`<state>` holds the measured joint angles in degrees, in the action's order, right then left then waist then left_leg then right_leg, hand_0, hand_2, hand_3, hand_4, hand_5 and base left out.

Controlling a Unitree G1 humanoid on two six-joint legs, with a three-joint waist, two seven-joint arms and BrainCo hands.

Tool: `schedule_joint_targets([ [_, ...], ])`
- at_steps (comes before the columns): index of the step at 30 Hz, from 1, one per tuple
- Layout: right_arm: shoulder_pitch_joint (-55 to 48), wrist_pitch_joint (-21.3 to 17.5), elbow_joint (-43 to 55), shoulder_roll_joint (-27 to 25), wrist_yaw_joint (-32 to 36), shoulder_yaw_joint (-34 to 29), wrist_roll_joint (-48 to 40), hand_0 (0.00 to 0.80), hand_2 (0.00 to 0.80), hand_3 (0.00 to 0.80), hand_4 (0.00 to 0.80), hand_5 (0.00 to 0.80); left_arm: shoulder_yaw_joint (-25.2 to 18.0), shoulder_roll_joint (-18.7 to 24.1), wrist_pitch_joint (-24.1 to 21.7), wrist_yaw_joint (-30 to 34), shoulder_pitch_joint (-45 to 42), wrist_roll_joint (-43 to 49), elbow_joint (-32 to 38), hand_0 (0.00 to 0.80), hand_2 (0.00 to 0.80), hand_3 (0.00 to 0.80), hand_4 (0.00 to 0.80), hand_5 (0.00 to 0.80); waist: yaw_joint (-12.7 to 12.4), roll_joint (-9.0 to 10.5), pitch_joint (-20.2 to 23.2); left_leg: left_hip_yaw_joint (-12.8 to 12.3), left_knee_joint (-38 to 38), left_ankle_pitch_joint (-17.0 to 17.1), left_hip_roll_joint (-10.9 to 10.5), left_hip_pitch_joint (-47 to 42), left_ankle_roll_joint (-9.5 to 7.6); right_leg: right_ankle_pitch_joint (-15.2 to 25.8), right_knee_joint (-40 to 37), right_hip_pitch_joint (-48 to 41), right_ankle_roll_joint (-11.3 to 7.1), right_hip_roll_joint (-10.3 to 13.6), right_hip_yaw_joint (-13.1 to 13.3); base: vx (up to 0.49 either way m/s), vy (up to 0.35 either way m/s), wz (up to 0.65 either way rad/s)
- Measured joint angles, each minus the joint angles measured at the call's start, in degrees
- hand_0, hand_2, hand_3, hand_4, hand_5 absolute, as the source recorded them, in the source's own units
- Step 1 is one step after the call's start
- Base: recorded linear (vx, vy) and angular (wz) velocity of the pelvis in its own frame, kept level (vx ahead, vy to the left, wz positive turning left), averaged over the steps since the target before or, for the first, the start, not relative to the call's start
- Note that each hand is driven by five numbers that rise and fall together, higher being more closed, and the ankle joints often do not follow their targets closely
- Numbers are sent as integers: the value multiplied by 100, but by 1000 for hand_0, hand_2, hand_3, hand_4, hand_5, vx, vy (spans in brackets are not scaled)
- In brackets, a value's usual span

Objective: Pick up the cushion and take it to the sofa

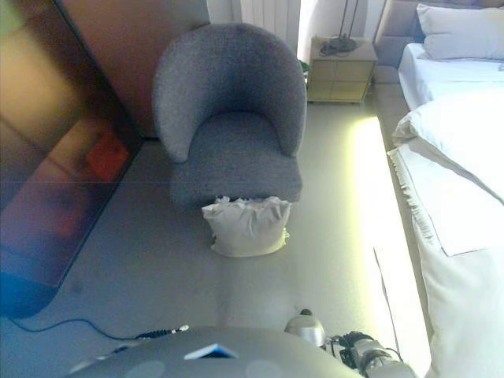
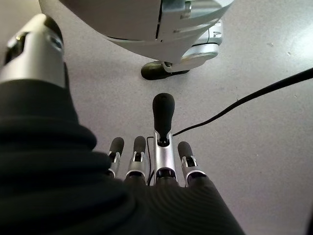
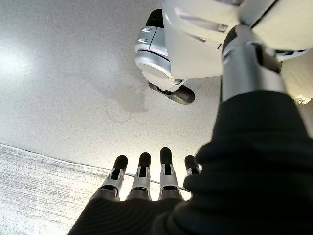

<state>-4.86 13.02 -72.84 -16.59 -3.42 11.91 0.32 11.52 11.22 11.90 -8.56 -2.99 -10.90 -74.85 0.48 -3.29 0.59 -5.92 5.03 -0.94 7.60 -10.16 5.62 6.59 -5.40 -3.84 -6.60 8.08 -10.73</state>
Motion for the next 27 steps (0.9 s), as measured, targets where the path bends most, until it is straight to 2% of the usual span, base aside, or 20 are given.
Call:
schedule_joint_targets([
  [10,13,-32,-3,-28,0,-1,5,0,0,0,0,0,-56,-2,18,159,-34,-1,-4,0,0,0,0,0,-4,-43,-46,69,18,-1,2,0,0,-22,5,-51,-18,8,-87,-14,-5,4],
  [20,44,-45,-2,-23,18,1,0,0,0,0,0,0,-58,0,-3,233,-12,12,-9,0,0,0,0,0,0,-41,-124,134,-99,-19,51,70,-32,-73,40,-89,-13,-38,-68,3,-102,5],
  [22,177,-43,-7,-5,61,5,0,0,0,0,0,0,-151,6,-87,221,98,12,-56,0,0,0,0,0,-4,19,-318,139,-596,-200,75,300,-312,-186,266,6,34,-46,-34,-49,-175,7],
  [24,493,-27,-97,56,83,5,-56,0,0,0,0,0,-353,91,-231,230,290,9,-172,0,0,0,0,0,-15,164,-630,124,-1573,-153,119,795,-213,-830,1512,563,219,-61,91,-37,-165,14],
  [25,681,-22,-148,103,91,5,-106,0,0,0,0,0,-461,203,-312,235,352,-4,-185,0,0,0,0,0,-25,368,-797,138,-2067,-94,91,1029,-116,-1237,2192,887,367,-42,150,31,-101,18],
  [26,780,-20,-177,118,99,4,-120,0,0,0,0,0,-565,294,-382,236,386,-10,-182,0,0,0,0,0,-30,532,-912,166,-2487,14,76,1200,38,-1468,2517,985,497,9,275,85,-57,0],
  [27,801,-23,-186,97,96,4,-125,0,0,0,0,0,-604,334,-410,237,416,-19,-181,0,0,0,0,0,-159,696,-966,187,-2893,365,74,1381,60,-1464,2495,944,596,11,403,152,-18,-19],
])
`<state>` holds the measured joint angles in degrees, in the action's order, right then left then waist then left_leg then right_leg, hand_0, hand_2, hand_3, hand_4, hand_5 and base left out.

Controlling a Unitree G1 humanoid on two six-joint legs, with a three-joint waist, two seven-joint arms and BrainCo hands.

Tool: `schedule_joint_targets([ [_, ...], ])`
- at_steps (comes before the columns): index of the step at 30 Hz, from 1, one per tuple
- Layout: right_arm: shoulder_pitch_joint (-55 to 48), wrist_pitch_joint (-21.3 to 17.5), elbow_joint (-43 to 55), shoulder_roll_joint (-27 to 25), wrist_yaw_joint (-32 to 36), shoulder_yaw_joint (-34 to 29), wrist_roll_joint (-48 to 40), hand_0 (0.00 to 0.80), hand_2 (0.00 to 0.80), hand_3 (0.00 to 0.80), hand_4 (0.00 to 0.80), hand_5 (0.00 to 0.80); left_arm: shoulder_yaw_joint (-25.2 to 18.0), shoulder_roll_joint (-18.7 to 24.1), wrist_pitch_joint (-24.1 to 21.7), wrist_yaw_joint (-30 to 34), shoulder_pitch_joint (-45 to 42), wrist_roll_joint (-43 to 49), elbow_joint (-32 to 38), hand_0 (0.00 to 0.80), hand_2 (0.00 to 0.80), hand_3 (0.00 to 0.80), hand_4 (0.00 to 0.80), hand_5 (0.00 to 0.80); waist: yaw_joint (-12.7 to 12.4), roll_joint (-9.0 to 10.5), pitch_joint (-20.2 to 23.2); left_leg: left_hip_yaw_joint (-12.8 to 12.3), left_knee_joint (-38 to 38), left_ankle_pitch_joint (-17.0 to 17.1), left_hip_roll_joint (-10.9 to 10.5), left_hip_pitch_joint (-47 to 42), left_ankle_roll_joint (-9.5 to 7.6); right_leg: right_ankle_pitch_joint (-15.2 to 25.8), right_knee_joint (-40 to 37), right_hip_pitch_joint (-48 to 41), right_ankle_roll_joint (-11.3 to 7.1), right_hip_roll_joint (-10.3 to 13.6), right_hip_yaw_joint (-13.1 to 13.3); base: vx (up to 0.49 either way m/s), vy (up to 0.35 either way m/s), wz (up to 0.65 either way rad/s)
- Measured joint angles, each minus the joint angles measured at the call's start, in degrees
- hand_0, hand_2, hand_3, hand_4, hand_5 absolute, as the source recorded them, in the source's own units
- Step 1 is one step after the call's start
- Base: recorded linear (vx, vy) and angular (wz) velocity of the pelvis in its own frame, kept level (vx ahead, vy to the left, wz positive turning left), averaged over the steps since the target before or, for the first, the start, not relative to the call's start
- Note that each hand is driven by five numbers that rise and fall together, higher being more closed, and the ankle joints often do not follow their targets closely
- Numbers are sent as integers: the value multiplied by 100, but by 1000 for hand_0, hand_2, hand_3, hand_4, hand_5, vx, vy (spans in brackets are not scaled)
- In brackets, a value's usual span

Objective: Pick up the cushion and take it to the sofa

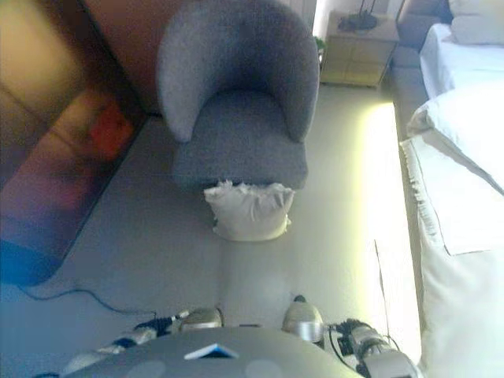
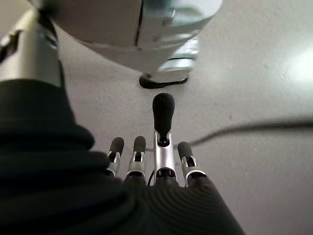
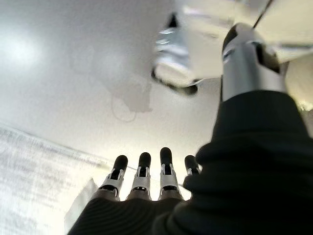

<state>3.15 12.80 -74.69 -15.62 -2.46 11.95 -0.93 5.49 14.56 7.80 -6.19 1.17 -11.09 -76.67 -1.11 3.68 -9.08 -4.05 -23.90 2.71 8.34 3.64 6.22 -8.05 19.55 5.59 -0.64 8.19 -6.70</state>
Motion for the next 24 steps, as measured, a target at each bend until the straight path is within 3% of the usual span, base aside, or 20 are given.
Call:
schedule_joint_targets([
  [1,4,-3,-25,-1,1,14,2,0,0,0,0,0,2,-12,-7,5,-2,-69,10,0,0,0,0,0,-144,39,-19,5,-103,33,-88,99,-1,57,-219,-121,81,20,67,197,-1,-34],
  [3,15,-16,-75,-77,3,52,6,0,0,0,0,0,4,-101,-12,37,-47,-109,-6,0,0,0,0,0,-179,12,-18,-159,259,-67,-354,75,2,125,-750,-297,136,3,104,245,13,-26],
  [4,16,-27,-90,-81,7,51,16,0,0,0,0,0,2,-205,-20,37,-51,-110,-47,0,0,0,0,0,-205,-35,-15,-287,767,-62,-564,27,-53,115,-1328,-462,47,-63,158,297,40,-40],
  [5,102,-29,-113,-120,29,15,27,0,0,0,0,0,-1,-302,-29,47,-85,-107,-100,0,0,0,0,0,-333,-299,-25,-366,1206,-171,-453,-51,-59,91,-1047,-449,143,-337,181,347,58,-32],
  [6,84,-25,-124,-71,24,-27,29,0,0,0,0,0,3,-259,-32,85,-89,-109,-61,0,0,0,0,0,-260,-325,-15,-449,1479,-207,-466,-104,-16,-199,-915,-587,259,-427,234,379,76,-12],
  [7,49,-36,-147,-72,29,-51,31,0,0,0,0,0,8,-279,-36,94,-61,-108,-68,0,0,0,0,0,-255,-467,-116,-529,1641,-192,-364,-181,-38,314,-1035,-693,216,-572,203,385,79,6],
  [9,-119,-40,-182,-40,30,9,32,0,0,0,0,0,3,-334,-34,165,-36,-116,-65,0,0,0,0,0,-352,-556,-60,-559,1818,-166,-389,-211,-82,257,-904,-500,176,-608,178,400,87,-24],
  [10,-110,-37,-214,-48,37,50,32,0,0,0,0,0,-3,-385,-34,163,-117,-160,-78,0,0,0,0,0,-494,-583,18,-561,1906,-193,-350,-166,-193,258,-952,-568,94,-790,274,401,97,-66],
  [11,-44,-21,-300,-6,51,29,32,0,0,0,0,0,3,-365,-42,171,-141,-218,-6,0,0,0,0,0,-621,-628,-33,-706,1915,-168,-254,-245,-248,-75,43,-370,92,-842,285,408,103,-68],
  [12,-82,-5,-331,112,60,29,33,0,0,0,0,0,1,-257,-53,166,-295,-226,102,0,0,0,0,0,-628,-513,35,-855,1977,-163,-308,-368,-284,-441,612,-436,11,-787,293,479,125,-55],
  [13,-152,-12,-330,219,66,29,33,0,0,0,0,0,-1,-134,-60,162,-438,-269,129,0,0,0,0,0,-591,-283,162,-937,1996,-126,-426,-485,-425,-685,570,-781,34,-652,312,534,139,-28],
  [14,-188,-16,-319,298,63,-5,34,0,0,0,0,0,-1,-21,-59,164,-484,-353,130,0,0,0,0,0,-620,-20,232,-1021,1776,-265,-588,-405,-418,-1021,-179,-1198,125,-423,545,552,154,1],
  [16,-123,12,-414,314,20,-23,84,0,0,0,0,0,-25,-86,-42,153,-392,-378,93,0,0,0,0,0,-617,-74,225,-782,1049,-457,-431,128,-268,-757,-1017,-1743,158,-584,845,513,173,30],
  [18,-91,60,-485,287,9,-29,84,0,0,0,0,0,3,-243,-32,148,-301,-396,103,0,0,0,0,0,-639,-179,206,-680,1594,-380,-353,548,-308,-664,-1440,-1984,124,-602,961,574,248,35],
  [20,-35,113,-529,174,9,-30,83,0,0,0,0,0,6,-366,41,171,-337,-437,78,0,0,0,0,0,-779,-473,213,-662,2314,-103,-140,712,-291,-780,-1555,-2175,24,-620,1107,484,264,-19],
  [21,-25,121,-531,155,9,-30,83,0,0,0,0,0,4,-366,64,177,-370,-441,51,0,0,0,0,0,-823,-517,210,-669,2444,141,-123,718,-256,-860,-1573,-2287,-7,-558,1195,459,265,-40],
  [23,0,122,-532,194,5,-119,79,0,0,0,0,0,-9,-282,102,173,-367,-559,-92,0,0,0,0,0,-854,-300,299,-825,2246,866,-375,691,-301,-1123,-1569,-2419,-186,-119,1297,441,286,-49],
  [24,26,111,-569,232,-1,-195,66,0,0,0,0,0,-54,-246,87,170,-330,-541,-69,0,0,0,0,0,-879,-154,282,-907,2189,885,-574,575,-491,-1139,-1282,-2388,-411,96,1250,380,270,-59],
])
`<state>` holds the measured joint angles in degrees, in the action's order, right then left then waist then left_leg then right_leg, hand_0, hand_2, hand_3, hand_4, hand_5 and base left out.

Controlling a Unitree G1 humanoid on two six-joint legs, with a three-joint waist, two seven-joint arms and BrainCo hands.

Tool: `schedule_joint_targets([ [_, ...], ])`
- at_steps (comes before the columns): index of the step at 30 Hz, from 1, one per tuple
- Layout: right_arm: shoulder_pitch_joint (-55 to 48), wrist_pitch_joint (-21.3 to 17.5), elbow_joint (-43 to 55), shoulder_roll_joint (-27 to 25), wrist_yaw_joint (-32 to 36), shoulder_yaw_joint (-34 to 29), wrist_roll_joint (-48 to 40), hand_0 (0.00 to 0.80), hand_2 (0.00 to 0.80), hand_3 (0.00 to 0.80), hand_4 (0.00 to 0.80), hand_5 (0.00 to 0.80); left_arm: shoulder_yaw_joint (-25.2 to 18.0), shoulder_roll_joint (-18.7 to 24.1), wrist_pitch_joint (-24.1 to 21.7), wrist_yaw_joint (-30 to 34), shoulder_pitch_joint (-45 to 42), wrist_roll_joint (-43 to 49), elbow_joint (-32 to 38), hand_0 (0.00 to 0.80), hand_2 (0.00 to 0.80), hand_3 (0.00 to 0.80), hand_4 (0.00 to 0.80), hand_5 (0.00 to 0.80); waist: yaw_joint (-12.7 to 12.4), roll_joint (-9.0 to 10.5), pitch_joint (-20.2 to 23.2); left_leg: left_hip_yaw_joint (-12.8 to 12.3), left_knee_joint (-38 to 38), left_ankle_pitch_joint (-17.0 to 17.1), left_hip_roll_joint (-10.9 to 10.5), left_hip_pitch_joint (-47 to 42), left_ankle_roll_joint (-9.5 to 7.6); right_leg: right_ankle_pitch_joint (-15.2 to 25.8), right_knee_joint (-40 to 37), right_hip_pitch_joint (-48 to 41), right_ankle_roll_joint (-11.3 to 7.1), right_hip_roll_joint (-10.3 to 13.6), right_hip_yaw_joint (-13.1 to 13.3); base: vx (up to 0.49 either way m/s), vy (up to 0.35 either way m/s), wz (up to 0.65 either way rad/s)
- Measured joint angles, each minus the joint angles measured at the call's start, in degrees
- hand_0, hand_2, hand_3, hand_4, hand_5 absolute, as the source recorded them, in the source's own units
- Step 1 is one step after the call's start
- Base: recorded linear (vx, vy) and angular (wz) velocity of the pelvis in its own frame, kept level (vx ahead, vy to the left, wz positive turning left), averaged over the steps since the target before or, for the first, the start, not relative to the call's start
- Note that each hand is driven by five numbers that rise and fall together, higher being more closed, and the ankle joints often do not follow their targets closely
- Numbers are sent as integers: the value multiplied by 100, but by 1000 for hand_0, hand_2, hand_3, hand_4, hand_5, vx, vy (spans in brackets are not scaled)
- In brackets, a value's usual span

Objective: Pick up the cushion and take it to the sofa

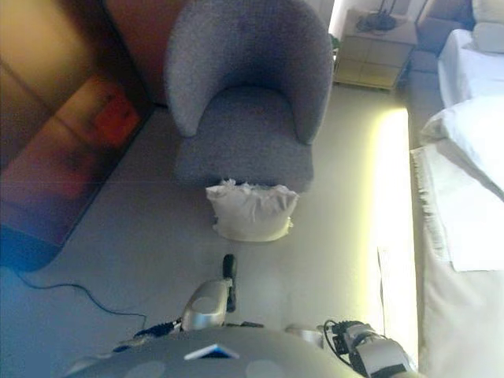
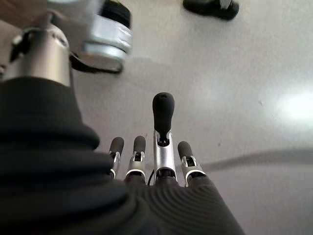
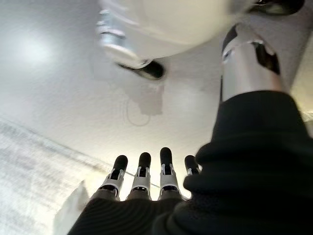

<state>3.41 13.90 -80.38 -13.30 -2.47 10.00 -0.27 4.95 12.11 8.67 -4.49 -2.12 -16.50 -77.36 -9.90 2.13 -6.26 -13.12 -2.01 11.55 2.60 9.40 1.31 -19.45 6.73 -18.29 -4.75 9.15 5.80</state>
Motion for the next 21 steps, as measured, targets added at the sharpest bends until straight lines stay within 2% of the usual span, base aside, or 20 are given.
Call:
schedule_joint_targets([
  [1,66,-12,28,51,-4,-70,-46,0,0,0,0,0,-55,19,-15,1,51,11,5,0,0,0,0,0,-8,33,0,-42,57,-76,-43,-146,-117,116,572,226,-239,58,-145,424,281,-42],
  [2,62,-14,47,103,-21,-74,-47,0,0,0,0,0,-34,55,-35,7,108,26,6,0,0,0,0,0,44,32,15,-83,181,-114,-47,-299,-162,297,1006,355,-473,103,-289,483,286,-10],
  [3,80,-18,103,188,-67,-72,-48,0,0,0,0,0,18,128,-75,43,237,142,29,0,0,0,0,0,137,113,75,-74,335,-217,-137,-503,-174,551,1614,584,-579,114,-368,412,237,4],
  [4,7,-26,148,214,-115,-75,-52,0,0,0,0,0,170,180,-97,74,296,212,76,0,0,0,0,0,161,111,83,-63,541,-237,-173,-716,-211,846,2429,927,-572,187,-436,428,201,15],
  [5,-81,-56,229,204,-173,-108,-112,0,0,0,0,0,236,211,-112,84,351,219,113,0,0,0,0,0,253,67,120,17,753,-243,-213,-918,-256,1313,3111,1222,-553,232,-541,379,146,32],
  [6,-106,-111,340,173,-197,-140,-163,0,0,0,0,0,307,258,-133,91,422,218,191,0,0,0,0,0,371,93,169,118,738,-401,-281,-1034,-307,1452,3492,1398,-602,263,-610,413,117,34],
  [7,-152,-147,374,151,-201,-123,-225,0,0,0,0,0,466,313,-139,83,423,210,240,0,0,0,0,0,418,73,218,247,742,-445,-298,-1107,-335,1400,3884,1662,-577,272,-466,373,42,45],
  [8,-120,-179,418,132,-210,-116,-297,0,0,0,0,0,509,342,-132,72,478,197,247,0,0,0,0,0,511,9,294,365,742,-519,-262,-1112,-378,1326,3954,1834,-595,141,-463,348,19,43],
  [9,-129,-234,426,129,-221,-140,-395,0,0,0,0,0,526,362,-120,74,571,187,280,0,0,0,0,0,628,-3,314,438,725,-594,-268,-1207,-391,1244,3901,2033,-621,31,-485,360,9,45],
  [10,-122,-265,427,116,-228,-140,-470,0,0,0,0,0,563,370,-97,71,616,176,317,0,0,0,0,0,653,-35,300,544,725,-650,-241,-1271,-400,943,3779,2226,-587,23,-541,265,-34,27],
  [11,-126,-306,456,95,-251,-141,-565,0,0,0,0,0,562,352,-55,72,596,175,320,0,0,0,0,0,693,-100,321,570,723,-717,-175,-1342,-400,806,3443,2386,-504,1,-760,260,-52,7],
  [13,-124,-380,588,69,-328,-134,-620,0,0,0,0,0,591,330,25,71,517,168,310,0,0,0,0,0,777,-175,358,540,733,-849,-34,-1466,-306,845,2712,2795,-529,-6,-1098,285,-56,1],
  [16,-95,-449,633,70,-384,-128,-713,0,0,0,0,0,594,290,88,74,446,93,191,0,0,0,0,0,939,-64,348,647,738,-1011,71,-1634,-97,1365,1382,3010,-516,73,-1473,270,-67,29],
  [17,-151,-462,627,80,-398,-127,-713,0,0,0,0,0,590,270,97,76,385,78,192,0,0,0,0,0,955,27,349,663,736,-1070,31,-1734,-4,1662,996,2975,-508,112,-1580,242,-64,39],
  [18,-250,-460,584,137,-397,-130,-710,0,0,0,0,0,587,322,101,76,318,45,197,0,0,0,0,0,983,242,358,719,738,-1157,-68,-1862,128,2080,647,2905,-498,209,-1572,282,-68,31],
  [19,-349,-462,562,127,-402,-135,-697,0,0,0,0,0,583,286,92,49,241,29,198,0,0,0,0,0,1005,291,346,771,740,-1239,-13,-2016,249,2182,593,2774,93,173,-1587,295,-70,25],
  [20,-426,-458,537,68,-411,-130,-637,0,0,0,0,0,581,189,101,73,159,-27,196,0,0,0,0,0,1024,168,359,789,725,-1259,115,-2097,249,2109,487,2623,138,8,-1640,281,-82,13],
  [21,-438,-450,545,-19,-424,-127,-512,0,0,0,0,0,567,106,99,69,110,-60,199,0,0,0,0,0,1025,6,369,756,713,-1309,251,-2106,323,2052,445,2587,210,-149,-1675,244,-89,1],
])
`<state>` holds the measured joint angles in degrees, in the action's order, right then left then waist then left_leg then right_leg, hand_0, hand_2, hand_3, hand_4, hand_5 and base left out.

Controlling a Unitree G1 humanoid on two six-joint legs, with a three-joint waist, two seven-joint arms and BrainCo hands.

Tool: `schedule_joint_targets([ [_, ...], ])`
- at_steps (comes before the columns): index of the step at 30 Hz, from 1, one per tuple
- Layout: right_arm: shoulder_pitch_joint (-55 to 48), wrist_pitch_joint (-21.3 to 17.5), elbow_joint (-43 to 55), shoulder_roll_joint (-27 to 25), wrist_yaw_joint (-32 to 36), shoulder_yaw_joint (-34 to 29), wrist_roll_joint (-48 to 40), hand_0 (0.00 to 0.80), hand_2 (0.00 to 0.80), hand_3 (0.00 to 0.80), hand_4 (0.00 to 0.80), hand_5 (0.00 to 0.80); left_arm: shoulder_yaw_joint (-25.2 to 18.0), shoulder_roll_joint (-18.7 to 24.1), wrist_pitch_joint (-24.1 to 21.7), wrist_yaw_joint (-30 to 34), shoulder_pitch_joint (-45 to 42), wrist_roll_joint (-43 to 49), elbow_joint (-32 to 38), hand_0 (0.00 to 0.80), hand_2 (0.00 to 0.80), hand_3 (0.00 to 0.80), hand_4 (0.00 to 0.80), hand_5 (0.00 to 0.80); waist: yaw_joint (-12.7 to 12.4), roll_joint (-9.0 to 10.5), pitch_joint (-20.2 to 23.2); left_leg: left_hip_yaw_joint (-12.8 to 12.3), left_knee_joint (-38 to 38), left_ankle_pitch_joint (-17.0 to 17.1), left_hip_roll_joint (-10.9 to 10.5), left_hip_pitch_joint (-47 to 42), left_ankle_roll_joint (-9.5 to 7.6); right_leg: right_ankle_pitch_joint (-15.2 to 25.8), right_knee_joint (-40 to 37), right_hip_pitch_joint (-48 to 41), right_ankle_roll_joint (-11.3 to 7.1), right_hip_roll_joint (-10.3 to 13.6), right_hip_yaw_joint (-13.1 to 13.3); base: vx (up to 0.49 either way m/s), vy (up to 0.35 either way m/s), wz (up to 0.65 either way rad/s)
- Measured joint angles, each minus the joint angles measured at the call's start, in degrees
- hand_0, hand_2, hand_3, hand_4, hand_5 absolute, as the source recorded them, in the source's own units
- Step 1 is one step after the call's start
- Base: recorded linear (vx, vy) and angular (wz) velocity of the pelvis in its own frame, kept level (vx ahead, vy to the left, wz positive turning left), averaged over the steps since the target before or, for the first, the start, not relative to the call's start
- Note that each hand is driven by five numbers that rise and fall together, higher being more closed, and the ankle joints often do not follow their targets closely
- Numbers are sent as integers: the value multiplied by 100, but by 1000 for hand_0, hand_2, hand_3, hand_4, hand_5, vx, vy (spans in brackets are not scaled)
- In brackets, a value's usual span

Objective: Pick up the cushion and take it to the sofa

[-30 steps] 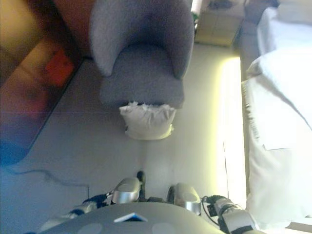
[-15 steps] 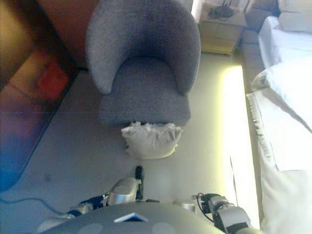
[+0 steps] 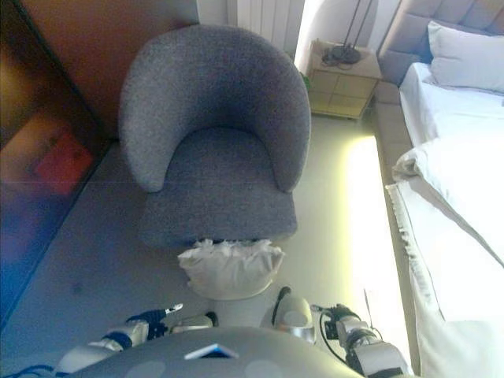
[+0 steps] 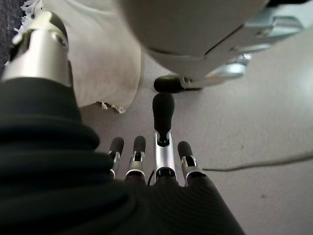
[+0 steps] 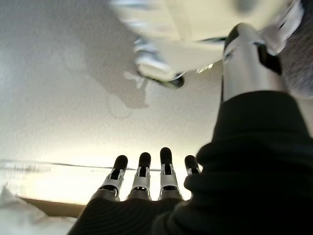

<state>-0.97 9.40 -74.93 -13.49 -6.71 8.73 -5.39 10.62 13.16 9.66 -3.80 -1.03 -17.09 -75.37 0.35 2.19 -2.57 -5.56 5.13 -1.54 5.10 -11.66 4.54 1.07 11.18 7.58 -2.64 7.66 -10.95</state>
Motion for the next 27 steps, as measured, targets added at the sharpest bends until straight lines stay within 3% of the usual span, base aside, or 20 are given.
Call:
schedule_joint_targets([
  [2,21,18,74,-118,-5,-1,187,0,0,0,0,0,-113,-80,-7,-19,3,0,0,0,0,0,0,0,14,-208,-44,-11,-57,-55,183,23,90,-2,-138,-83,55,-183,-100,246,-128,0],
  [5,7,113,89,-211,9,2,365,0,0,0,0,0,-161,-94,-48,-86,36,1,-11,0,0,0,0,0,-7,-358,-106,-36,-340,-165,357,32,239,-12,-377,-356,118,-345,-190,194,-135,9],
  [8,22,120,111,-300,128,6,376,0,0,0,0,0,-344,-97,-207,-92,133,18,-62,0,0,0,0,0,-135,-386,-136,-31,-703,-315,368,173,172,-67,-378,-389,186,-337,-209,105,-129,4],
  [10,187,215,95,-271,174,41,420,0,0,0,0,0,-351,-56,-445,-192,263,63,-161,0,0,0,0,0,-190,-209,-287,73,-1575,-325,199,644,218,-89,-339,-306,175,-123,-215,-86,24,18],
  [11,265,245,87,-273,180,116,415,0,0,0,0,0,-349,-61,-496,-248,350,58,-207,0,0,0,0,0,-272,-106,-366,145,-2175,-224,105,1027,304,-75,-428,-318,156,-29,-216,-65,152,7],
  [13,375,346,92,-309,98,287,359,0,0,0,0,0,-346,-104,-517,-295,433,-3,-196,0,0,0,0,0,-403,68,-461,247,-2868,74,15,1571,265,8,-742,-397,183,192,-213,75,378,-9],
  [15,454,377,92,-321,21,320,286,0,0,0,0,0,-356,-88,-511,-332,382,-72,-195,0,0,0,0,0,-411,-35,-503,193,-2372,45,322,1459,278,216,-757,-372,214,242,-508,208,469,-5],
  [17,474,385,115,-298,-22,318,247,0,0,0,0,0,-452,-81,-519,-391,364,-71,-194,0,0,0,0,0,-330,-103,-532,57,-1933,36,792,1415,329,210,-738,-296,176,273,-546,189,447,8],
  [19,467,382,160,-315,-96,326,208,0,0,0,0,0,-533,-91,-518,-444,445,-45,-199,0,0,0,0,0,-246,-153,-583,-260,-1681,50,1135,1464,336,199,-875,-308,86,338,-552,59,372,19],
  [20,426,384,160,-383,-153,325,123,0,0,0,0,0,-512,-137,-524,-450,539,-39,-178,0,0,0,0,0,-232,-227,-631,-320,-1664,48,1197,1434,328,191,-902,-287,-8,393,-539,109,323,9],
  [22,389,385,167,-559,-264,323,-42,0,0,0,0,0,-498,-238,-533,-455,597,17,-96,0,0,0,0,0,-141,-458,-638,-478,-1395,-40,1211,1417,235,369,-781,-105,-293,565,-562,164,247,10],
  [23,410,352,163,-651,-349,300,-121,0,0,0,0,0,-493,-291,-547,-457,658,69,-86,0,0,0,0,0,-38,-613,-694,-441,-1290,-67,1243,1400,573,492,-614,-26,-479,678,-530,22,136,23],
  [24,390,324,159,-579,-395,305,-236,0,0,0,0,0,-476,-243,-569,-460,745,78,-34,0,0,0,0,0,-56,-499,-812,-579,-1404,-51,1107,1460,729,494,-488,30,-572,907,-412,-95,91,21],
  [26,357,280,158,-405,-443,297,-489,0,0,0,0,0,-152,-20,-661,-476,840,155,192,0,0,0,0,0,-70,-336,-849,-735,-1421,27,1014,1676,630,199,58,339,-592,1177,-107,-103,88,40],
  [27,382,199,164,-332,-514,270,-545,0,0,0,0,0,85,138,-665,-520,974,136,273,0,0,0,0,0,-50,-157,-905,-863,-1455,82,864,1798,591,161,22,389,-604,1395,11,-86,38,51],
])
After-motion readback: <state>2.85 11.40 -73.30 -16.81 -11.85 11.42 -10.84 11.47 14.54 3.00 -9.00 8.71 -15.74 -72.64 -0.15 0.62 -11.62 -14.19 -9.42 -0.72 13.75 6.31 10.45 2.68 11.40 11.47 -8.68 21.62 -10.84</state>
